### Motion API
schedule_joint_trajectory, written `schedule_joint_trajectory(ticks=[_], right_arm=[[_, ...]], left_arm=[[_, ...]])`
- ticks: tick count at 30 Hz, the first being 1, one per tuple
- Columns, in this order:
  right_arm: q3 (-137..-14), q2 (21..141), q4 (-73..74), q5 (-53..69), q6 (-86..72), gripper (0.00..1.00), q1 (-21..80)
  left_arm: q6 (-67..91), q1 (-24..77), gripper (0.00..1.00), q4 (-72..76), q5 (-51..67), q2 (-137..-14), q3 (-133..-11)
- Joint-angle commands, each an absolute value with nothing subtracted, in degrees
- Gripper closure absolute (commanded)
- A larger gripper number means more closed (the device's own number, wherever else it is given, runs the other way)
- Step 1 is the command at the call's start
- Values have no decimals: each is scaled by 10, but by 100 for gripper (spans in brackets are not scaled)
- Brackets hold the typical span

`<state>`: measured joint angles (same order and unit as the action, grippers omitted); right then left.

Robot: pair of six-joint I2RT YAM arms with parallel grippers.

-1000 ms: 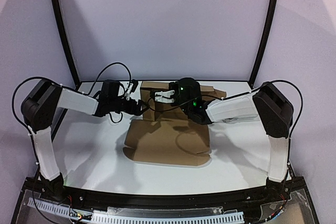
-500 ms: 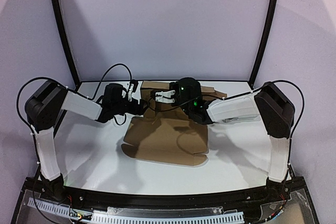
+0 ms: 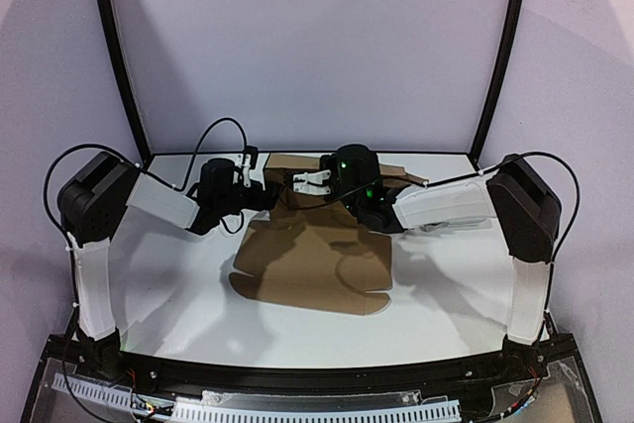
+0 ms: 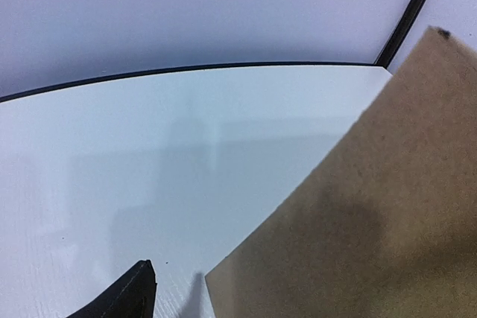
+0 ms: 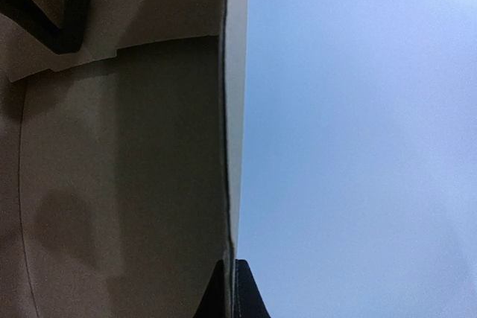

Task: Fold the paper box

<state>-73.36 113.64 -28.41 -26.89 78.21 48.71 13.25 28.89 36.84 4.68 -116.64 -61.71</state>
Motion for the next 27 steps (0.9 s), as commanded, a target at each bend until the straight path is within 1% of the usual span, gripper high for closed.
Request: schedule_joint_trajectory(ticks=[1,5,8,10,13,14,16,18,19,23,25,27], right_arm=[[-700,1146,-140,-211,763,100,513],[-697,1139,-139,-210,761,100,514],[-691,1130,-137,-208,758,100,515],[-685,1124,-138,-206,755,100,516],[-678,1117,-140,-207,752,100,517],[-677,1116,-141,-207,752,100,517],[-672,1113,-144,-209,752,100,517],[-668,1109,-148,-211,751,100,518],[-665,1106,-149,-212,749,100,518],[-654,1093,-151,-213,745,100,519],[-651,1090,-150,-213,747,100,519],[-652,1090,-158,-217,749,100,519]], left_arm=[[160,276,22,413,-2,-1170,-640],[153,291,33,397,-42,-1170,-645],[113,316,44,350,-130,-1170,-668],[111,330,50,310,-185,-1174,-690],[128,335,67,275,-224,-1175,-701],[137,335,77,269,-227,-1174,-701],[150,336,90,263,-237,-1169,-698],[159,341,97,254,-254,-1164,-693],[160,345,98,253,-266,-1162,-691],[159,367,99,239,-330,-1155,-687],[172,371,99,219,-334,-1151,-686],[193,372,99,207,-314,-1145,-680]])
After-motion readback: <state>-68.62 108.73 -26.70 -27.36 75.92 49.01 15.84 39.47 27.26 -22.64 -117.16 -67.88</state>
